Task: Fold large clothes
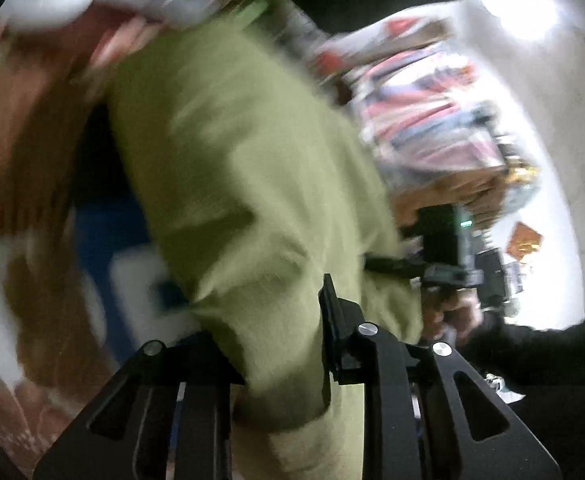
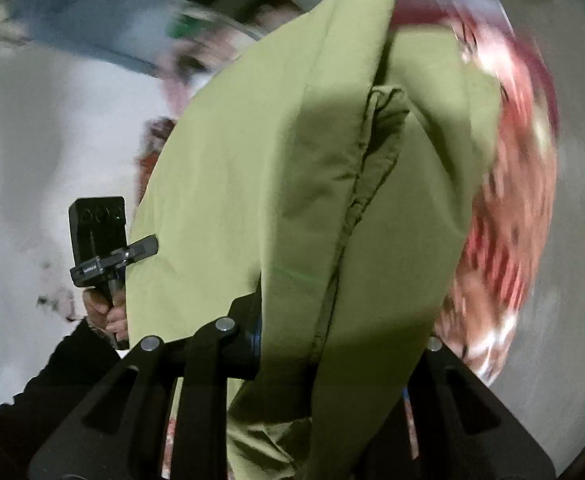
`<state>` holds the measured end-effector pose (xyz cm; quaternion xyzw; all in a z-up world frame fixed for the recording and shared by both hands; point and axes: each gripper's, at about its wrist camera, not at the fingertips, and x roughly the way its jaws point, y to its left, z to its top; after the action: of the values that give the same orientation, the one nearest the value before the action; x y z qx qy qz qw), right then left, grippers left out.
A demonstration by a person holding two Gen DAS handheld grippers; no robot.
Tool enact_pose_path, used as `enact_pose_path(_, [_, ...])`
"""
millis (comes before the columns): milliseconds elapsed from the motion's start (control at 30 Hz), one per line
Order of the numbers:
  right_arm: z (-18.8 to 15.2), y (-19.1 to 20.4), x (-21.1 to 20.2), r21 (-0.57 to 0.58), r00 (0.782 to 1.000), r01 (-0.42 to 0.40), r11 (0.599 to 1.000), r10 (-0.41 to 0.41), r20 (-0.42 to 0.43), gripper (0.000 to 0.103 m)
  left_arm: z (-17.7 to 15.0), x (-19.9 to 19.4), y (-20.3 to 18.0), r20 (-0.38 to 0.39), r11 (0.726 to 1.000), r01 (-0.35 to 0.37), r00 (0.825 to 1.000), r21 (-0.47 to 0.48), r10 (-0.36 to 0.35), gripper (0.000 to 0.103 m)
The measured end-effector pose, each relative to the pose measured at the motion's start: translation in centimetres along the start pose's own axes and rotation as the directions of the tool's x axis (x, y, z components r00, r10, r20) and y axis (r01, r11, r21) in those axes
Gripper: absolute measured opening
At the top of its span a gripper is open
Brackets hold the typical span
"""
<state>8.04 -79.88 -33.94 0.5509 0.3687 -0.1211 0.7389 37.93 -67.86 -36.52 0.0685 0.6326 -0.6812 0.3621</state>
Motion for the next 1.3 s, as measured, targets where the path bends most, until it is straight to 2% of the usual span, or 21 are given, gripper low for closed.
enact_pose_path(67, [-1.1,-1.0,1.0,0.01,0.999,-0.039,0.999,0.039,-0.01,0.028,-1.6,0.4,2.6,0.013,0.998,0.03,0.999,-0.048,-0.03,0.026])
enact_pose_path(167, [-0.7,-0.4,1.1,-0.089,1.0,0.018,0.996,-0.019,-0.02,0.035,-3.0,0.5,2.8,0.034,0.999,0.015,0.999,-0.03,-0.014,0.035])
enact_pose_path(233, [0.0,-0.9,0.7,-0.093,0.999,0.03,0.995,-0.033,-0.033,0.042,-2.8,0.7,2.2,0.046,0.999,-0.035,0.998,-0.024,0.036,0.051])
enact_pose_path(333, [0.5,-1.8,0.0,-0.076,0.997,0.067,0.995,-0.07,-0.035,0.064,-2.7,0.3,1.7,0.052,0.992,-0.11,0.992,-0.067,0.113,0.076])
enact_pose_path(433, [0.6,-3.3,-1.0,-0.032,0.995,0.091,0.995,-0.093,-0.046,0.076,-3.6,-1.3,1.8,0.061,0.981,-0.168,0.983,-0.098,0.174,0.086])
enact_pose_path(500, [0.4,-3.5,-1.9,-0.035,0.99,0.132,0.991,-0.133,-0.041,0.079,-4.8,-3.2,2.2,0.076,0.973,-0.202,0.974,-0.115,0.212,0.087])
enact_pose_path(600, [-0.1,-3.1,-4.3,-0.029,0.972,0.233,0.972,-0.234,-0.022,0.084,-5.5,-5.7,0.9,0.092,0.949,-0.295,0.948,-0.114,0.306,0.085])
enact_pose_path(667, [-0.6,-2.3,-5.5,-0.04,0.95,0.311,0.949,-0.311,0.005,0.086,-5.7,-7.0,-0.7,0.09,0.922,-0.378,0.919,-0.081,0.384,0.085])
enact_pose_path(700, [-0.5,-1.1,-6.7,-0.05,0.933,0.36,0.932,-0.358,0.033,0.086,-5.8,-7.7,-2.4,0.098,0.899,-0.436,0.894,-0.041,0.438,0.085])
enact_pose_path(767, [-0.4,1.0,-8.1,-0.077,0.926,0.372,0.925,-0.364,0.097,0.091,-5.7,-8.9,-5.2,0.14,0.834,-0.551,0.828,0.026,0.543,0.087])
enact_pose_path(800, [-0.2,2.9,-8.6,-0.103,0.922,0.376,0.921,-0.361,0.14,0.095,-5.6,-9.3,-7.3,0.181,0.805,-0.59,0.8,0.059,0.573,0.089])
enact_pose_path(833, [0.0,5.0,-8.7,-0.132,0.915,0.387,0.912,-0.363,0.178,0.098,-5.4,-9.4,-9.1,0.221,0.787,-0.612,0.78,0.077,0.585,0.097])
enact_pose_path(867, [0.1,6.9,-8.5,-0.167,0.906,0.402,0.9,-0.365,0.215,0.098,-5.3,-9.7,-10.5,0.272,0.767,-0.636,0.756,0.085,0.596,0.097])
enact_pose_path(900, [0.2,9.2,-7.7,-0.207,0.893,0.426,0.881,-0.374,0.251,0.098,-5.5,-9.5,-12.1,0.325,0.763,-0.638,0.747,0.104,0.58,0.098])
enact_pose_path(967, [0.6,10.1,-6.0,-0.235,0.889,0.439,0.867,-0.383,0.251,0.098,-5.6,-7.4,-14.0,0.353,0.75,-0.647,0.74,0.137,0.573,0.098])
enact_pose_path(1067, [0.8,9.3,-1.4,-0.225,0.903,0.424,0.877,-0.393,0.173,0.098,-6.5,-2.7,-13.6,0.303,0.719,-0.681,0.721,0.139,0.624,0.098])
enact_pose_path(1133, [0.2,7.6,1.2,-0.233,0.875,0.484,0.844,-0.462,0.143,0.098,-7.3,0.4,-12.7,0.267,0.689,-0.713,0.694,0.131,0.668,0.097])
enact_pose_path(1167, [-0.3,6.5,2.1,-0.238,0.848,0.529,0.814,-0.512,0.134,0.098,-7.5,1.4,-12.5,0.255,0.666,-0.735,0.673,0.127,0.694,0.097])
enact_pose_path(1233, [-1.4,4.2,2.7,-0.247,0.806,0.59,0.769,-0.577,0.127,0.098,-8.8,3.4,-11.1,0.261,0.563,-0.814,0.579,0.143,0.772,0.097])
enact_pose_path(1267, [-1.9,3.2,2.7,-0.246,0.815,0.578,0.778,-0.567,0.122,0.098,-9.1,4.0,-11.0,0.26,0.518,-0.84,0.543,0.162,0.799,0.097])
enact_pose_path(1300, [-2.3,2.3,2.6,-0.24,0.83,0.557,0.795,-0.546,0.118,0.098,-9.4,4.7,-10.9,0.252,0.494,-0.851,0.525,0.18,0.813,0.097])
